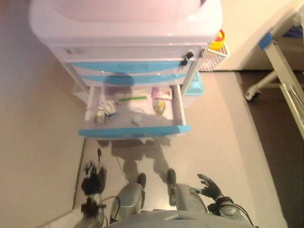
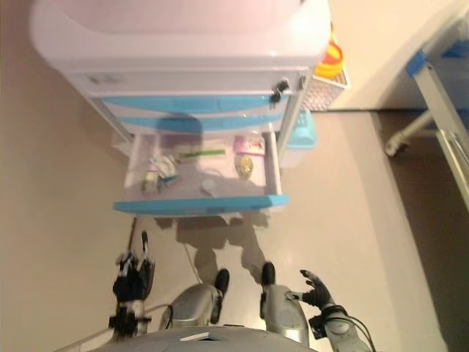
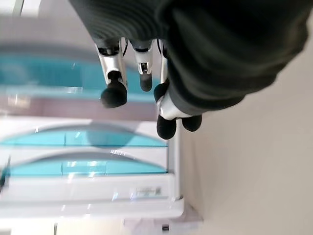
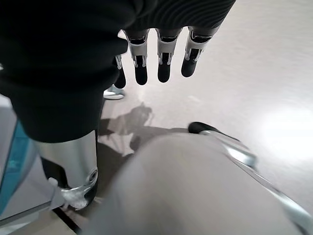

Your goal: Open the drawer and pick up the medicine

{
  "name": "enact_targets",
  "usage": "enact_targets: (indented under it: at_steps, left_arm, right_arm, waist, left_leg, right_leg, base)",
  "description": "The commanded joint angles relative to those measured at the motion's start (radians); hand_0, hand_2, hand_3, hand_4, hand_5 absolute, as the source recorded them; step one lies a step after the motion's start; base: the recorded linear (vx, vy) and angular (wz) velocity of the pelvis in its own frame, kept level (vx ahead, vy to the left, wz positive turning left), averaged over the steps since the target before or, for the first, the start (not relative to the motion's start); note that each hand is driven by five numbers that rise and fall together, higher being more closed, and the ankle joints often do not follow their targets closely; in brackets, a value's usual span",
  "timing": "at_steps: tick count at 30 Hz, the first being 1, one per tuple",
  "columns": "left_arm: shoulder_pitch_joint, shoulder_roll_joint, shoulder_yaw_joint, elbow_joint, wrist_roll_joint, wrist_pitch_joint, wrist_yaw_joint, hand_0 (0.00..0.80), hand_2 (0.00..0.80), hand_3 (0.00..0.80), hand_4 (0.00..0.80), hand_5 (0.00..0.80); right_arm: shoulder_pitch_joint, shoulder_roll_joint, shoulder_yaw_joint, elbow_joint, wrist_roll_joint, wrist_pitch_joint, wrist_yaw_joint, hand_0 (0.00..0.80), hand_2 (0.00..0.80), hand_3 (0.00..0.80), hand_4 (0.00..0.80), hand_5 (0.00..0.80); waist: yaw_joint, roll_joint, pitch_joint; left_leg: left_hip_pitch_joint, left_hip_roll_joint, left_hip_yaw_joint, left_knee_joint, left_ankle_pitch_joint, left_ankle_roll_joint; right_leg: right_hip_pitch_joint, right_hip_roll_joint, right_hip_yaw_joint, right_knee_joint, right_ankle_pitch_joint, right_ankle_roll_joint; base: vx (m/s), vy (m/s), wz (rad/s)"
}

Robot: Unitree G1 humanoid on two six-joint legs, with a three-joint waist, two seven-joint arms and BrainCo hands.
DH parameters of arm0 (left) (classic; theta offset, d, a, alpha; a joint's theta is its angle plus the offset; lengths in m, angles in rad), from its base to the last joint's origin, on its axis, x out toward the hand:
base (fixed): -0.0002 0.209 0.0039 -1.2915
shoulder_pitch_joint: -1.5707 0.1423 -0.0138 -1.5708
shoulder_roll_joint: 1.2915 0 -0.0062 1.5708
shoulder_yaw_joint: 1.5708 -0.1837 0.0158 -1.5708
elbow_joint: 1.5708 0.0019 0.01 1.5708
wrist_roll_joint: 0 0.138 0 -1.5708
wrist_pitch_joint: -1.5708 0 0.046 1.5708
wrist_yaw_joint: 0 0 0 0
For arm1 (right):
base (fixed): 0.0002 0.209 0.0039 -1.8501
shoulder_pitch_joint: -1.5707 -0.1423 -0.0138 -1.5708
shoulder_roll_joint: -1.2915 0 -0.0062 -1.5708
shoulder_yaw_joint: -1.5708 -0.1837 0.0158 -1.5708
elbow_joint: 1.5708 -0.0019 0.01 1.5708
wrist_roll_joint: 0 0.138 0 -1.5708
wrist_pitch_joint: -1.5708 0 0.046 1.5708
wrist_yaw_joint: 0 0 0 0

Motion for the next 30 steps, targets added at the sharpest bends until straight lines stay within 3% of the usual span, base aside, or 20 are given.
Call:
enact_targets:
  at_steps: [1,5,10,14,16,20,23,26,27,30]
  left_arm:
    - [0.042,-0.007,0.014,-0.005,0.079,0.009,0.035,0.8,0.8,0.8,0.8,0.8]
    - [0.058,-0.008,0.022,0.02,0.146,0.012,0.066,0.8,0.8,0.8,0.8,0.8]
    - [0.053,-0.01,-0.001,0.008,0.182,0.017,0.024,0.8,0.8,0.8,0.8,0.8]
    - [0.025,-0.002,-0.035,0.018,0.279,-0.061,0.087,0.8,0.8,0.8,0.8,0.8]
    - [0.0,0.009,-0.064,0.033,0.349,-0.156,0.239,0.0,0.0,0.0,0.0,0.0]
    - [-0.053,0.028,-0.088,0.093,0.631,-0.343,0.611,0.0,0.0,0.0,0.0,0.0]
    - [-0.086,0.043,-0.093,0.156,0.933,-0.4,0.898,0.0,0.0,0.0,0.0,0.0]
    - [-0.094,0.069,-0.13,0.172,1.181,-0.403,1.005,0.0,0.0,0.0,0.0,0.0]
    - [-0.091,0.081,-0.174,0.166,1.298,-0.391,1.03,0.0,0.0,0.0,0.0,0.0]
    - [-0.075,0.105,-0.265,0.161,1.42,-0.371,1.076,0.0,0.0,0.0,0.0,0.0]
  right_arm:
    - [0.024,-0.025,-0.009,-0.033,-0.022,-0.053,0.015,0.0,0.0,0.0,0.0,0.0]
    - [0.004,-0.04,-0.03,0.003,-0.027,-0.061,0.023,0.0,0.0,0.0,0.0,0.0]
    - [-0.013,-0.05,-0.038,0.036,-0.043,-0.076,0.023,0.0,0.0,0.0,0.0,0.0]
    - [-0.032,-0.051,-0.042,0.082,-0.042,-0.105,0.01,0.0,0.0,0.0,0.0,0.0]
    - [-0.04,-0.048,-0.046,0.091,-0.009,-0.11,-0.005,0.0,0.0,0.0,0.0,0.0]
    - [-0.054,-0.032,-0.082,0.101,0.084,-0.143,-0.072,0.0,0.0,0.0,0.0,0.0]
    - [-0.071,-0.027,-0.116,0.096,0.144,-0.173,-0.149,0.0,0.0,0.0,0.0,0.0]
    - [-0.086,-0.043,-0.134,0.034,0.135,-0.179,-0.248,0.0,0.0,0.0,0.0,0.0]
    - [-0.095,-0.062,-0.137,-0.027,0.103,-0.19,-0.323,0.0,0.0,0.0,0.0,0.0]
    - [-0.128,-0.125,-0.147,-0.215,0.098,-0.131,-0.369,0.0,0.0,0.0,0.0,0.0]
  waist:
    - [0.014,-0.047,-0.042]
    - [0.017,-0.023,-0.058]
    - [0.017,-0.011,-0.071]
    - [0.012,-0.01,-0.09]
    - [0.006,-0.01,-0.101]
    - [-0.008,-0.013,-0.128]
    - [-0.017,-0.015,-0.148]
    - [-0.023,-0.017,-0.163]
    - [-0.026,-0.019,-0.167]
    - [-0.033,-0.022,-0.17]
  left_leg:
    - [-0.106,0.002,0.025,0.1,-0.034,-0.022]
    - [-0.096,-0.006,0.032,0.098,-0.033,-0.031]
    - [-0.084,-0.015,0.04,0.087,-0.032,-0.033]
    - [-0.067,-0.018,0.044,0.064,-0.027,-0.032]
    - [-0.053,-0.018,0.046,0.046,-0.022,-0.032]
    - [-0.026,-0.018,0.044,0.01,-0.016,-0.026]
    - [-0.006,-0.015,0.044,-0.021,-0.01,-0.023]
    - [0.008,-0.01,0.046,-0.045,-0.006,-0.02]
    - [0.011,-0.007,0.051,-0.054,-0.005,-0.018]
    - [0.019,-0.002,0.073,-0.071,-0.009,-0.011]
  right_leg:
    - [0.044,0.01,-0.052,-0.016,-0.035,0.011]
    - [0.054,-0.005,-0.078,-0.018,-0.042,0.008]
    - [0.064,-0.011,-0.087,-0.03,-0.039,0.004]
    - [0.069,-0.01,-0.085,-0.036,-0.036,0.003]
    - [0.075,-0.007,-0.082,-0.041,-0.033,0.004]
    - [0.087,-0.001,-0.072,-0.054,-0.031,0.007]
    - [0.096,0.003,-0.061,-0.068,-0.026,0.012]
    - [0.101,0.005,-0.053,-0.08,-0.021,0.016]
    - [0.101,0.005,-0.05,-0.087,-0.016,0.019]
    - [0.098,0.003,-0.045,-0.097,-0.009,0.025]
  base:
    - [-0.033,0.064,0.33]
    - [-0.051,0.07,0.25]
    - [-0.052,0.043,0.09]
    - [-0.026,0.017,0.1]
    - [-0.006,0.014,0.05]
    - [0.013,0.011,0.07]
    - [0.016,0.007,0.05]
    - [0.002,-0.007,0.07]
    - [-0.037,-0.012,0.04]
    - [-0.057,-0.007,0.01]
